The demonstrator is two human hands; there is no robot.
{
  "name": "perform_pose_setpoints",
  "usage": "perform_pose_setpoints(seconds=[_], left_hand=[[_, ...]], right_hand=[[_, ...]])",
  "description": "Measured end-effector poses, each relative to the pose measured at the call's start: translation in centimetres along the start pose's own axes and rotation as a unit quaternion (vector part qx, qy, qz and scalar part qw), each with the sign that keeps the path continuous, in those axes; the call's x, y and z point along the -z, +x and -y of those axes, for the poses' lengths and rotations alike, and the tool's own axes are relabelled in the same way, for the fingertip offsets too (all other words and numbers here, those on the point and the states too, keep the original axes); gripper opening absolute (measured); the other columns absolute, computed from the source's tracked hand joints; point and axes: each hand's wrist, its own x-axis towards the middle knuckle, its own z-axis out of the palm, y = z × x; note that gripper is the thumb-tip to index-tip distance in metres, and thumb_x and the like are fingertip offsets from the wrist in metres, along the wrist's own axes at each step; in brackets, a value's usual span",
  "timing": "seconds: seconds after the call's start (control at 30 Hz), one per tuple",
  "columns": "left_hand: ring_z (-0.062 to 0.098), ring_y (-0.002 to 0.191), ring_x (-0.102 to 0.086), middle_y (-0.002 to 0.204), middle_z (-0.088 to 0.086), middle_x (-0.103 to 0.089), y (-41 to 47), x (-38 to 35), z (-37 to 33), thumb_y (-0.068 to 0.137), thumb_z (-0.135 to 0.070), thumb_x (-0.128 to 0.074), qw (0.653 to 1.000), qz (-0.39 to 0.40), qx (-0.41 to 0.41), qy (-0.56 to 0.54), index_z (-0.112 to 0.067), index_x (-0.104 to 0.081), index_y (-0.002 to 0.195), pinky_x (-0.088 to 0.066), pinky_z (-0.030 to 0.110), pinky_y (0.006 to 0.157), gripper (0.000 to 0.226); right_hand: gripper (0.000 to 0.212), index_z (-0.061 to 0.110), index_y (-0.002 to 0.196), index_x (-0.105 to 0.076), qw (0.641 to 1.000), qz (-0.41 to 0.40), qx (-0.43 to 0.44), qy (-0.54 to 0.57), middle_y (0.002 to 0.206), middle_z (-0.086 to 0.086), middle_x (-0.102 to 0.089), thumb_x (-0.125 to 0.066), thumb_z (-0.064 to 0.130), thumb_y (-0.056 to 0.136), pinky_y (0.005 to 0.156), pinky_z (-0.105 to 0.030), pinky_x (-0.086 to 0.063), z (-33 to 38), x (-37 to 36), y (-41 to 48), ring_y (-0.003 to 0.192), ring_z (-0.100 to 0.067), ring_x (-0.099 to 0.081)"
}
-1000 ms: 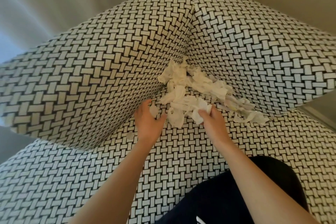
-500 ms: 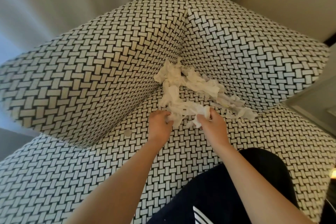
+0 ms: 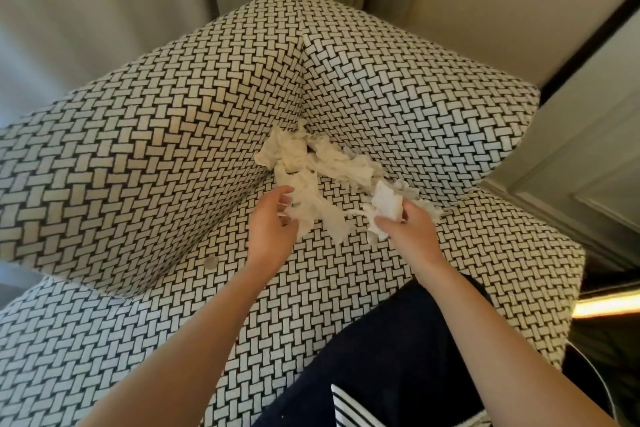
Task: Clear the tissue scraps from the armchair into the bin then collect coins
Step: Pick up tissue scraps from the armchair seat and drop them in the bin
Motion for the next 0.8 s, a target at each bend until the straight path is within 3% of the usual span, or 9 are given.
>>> perform_pose_setpoints(seconds=[0.23, 0.33, 0.5, 0.67, 0.8], left_hand=[[0.005, 0.083, -0.055, 0.100, -0.002, -0.057, 0.0, -1.5, -6.3, 0.080, 0.008, -0.061, 0.995, 0.049, -0.057, -0.062, -0.022, -0.055, 0.113, -0.048, 0.006, 0.068, 0.045], [0.007, 0.080, -0.057, 0.098, -0.004, -0.059, -0.1, -2.7, -8.8, 0.080, 0.006, -0.064, 0.991, 0.073, -0.073, -0.082, -0.025, -0.056, 0.110, -0.051, 0.010, 0.064, 0.044], [0.010, 0.082, -0.063, 0.102, -0.006, -0.058, -0.6, -6.0, -12.0, 0.080, -0.005, -0.070, 0.988, 0.104, -0.067, -0.094, -0.022, -0.058, 0.115, -0.054, 0.017, 0.065, 0.041], [0.004, 0.078, -0.059, 0.106, -0.006, -0.055, -2.1, -9.8, -15.2, 0.082, -0.008, -0.069, 0.983, 0.145, -0.043, -0.108, -0.021, -0.054, 0.122, -0.048, 0.007, 0.052, 0.045], [0.007, 0.082, -0.061, 0.107, -0.007, -0.057, -4.1, -13.7, -17.6, 0.081, -0.013, -0.070, 0.975, 0.191, -0.040, -0.105, -0.026, -0.054, 0.120, -0.053, 0.017, 0.062, 0.044]], right_hand=[[0.029, 0.013, 0.116, -0.060, 0.997, -0.044, -0.013, 0.061, 0.104, -0.001, -0.064, -0.061, 0.009, 0.088, 0.062, -0.015, -0.040, 0.1, 4.0, -0.4, 0.084, -0.004, -0.056], [0.027, 0.013, 0.114, -0.061, 0.994, -0.064, -0.021, 0.088, 0.097, 0.003, -0.064, -0.061, 0.010, 0.087, 0.070, -0.020, -0.047, -0.2, 5.7, -0.6, 0.088, -0.008, -0.059], [0.038, 0.010, 0.126, -0.056, 0.988, -0.103, -0.040, 0.108, 0.110, 0.001, -0.062, -0.061, 0.011, 0.088, 0.084, -0.028, -0.050, -1.3, 9.0, -1.1, 0.100, -0.015, -0.060], [0.040, 0.009, 0.128, -0.054, 0.982, -0.136, -0.057, 0.120, 0.113, -0.001, -0.063, -0.061, 0.012, 0.088, 0.088, -0.032, -0.050, -3.1, 12.6, -2.1, 0.100, -0.017, -0.059], [0.038, 0.009, 0.126, -0.055, 0.973, -0.171, -0.070, 0.136, 0.104, 0.004, -0.061, -0.061, 0.012, 0.089, 0.090, -0.033, -0.049, -5.3, 16.2, -3.6, 0.096, -0.014, -0.059]])
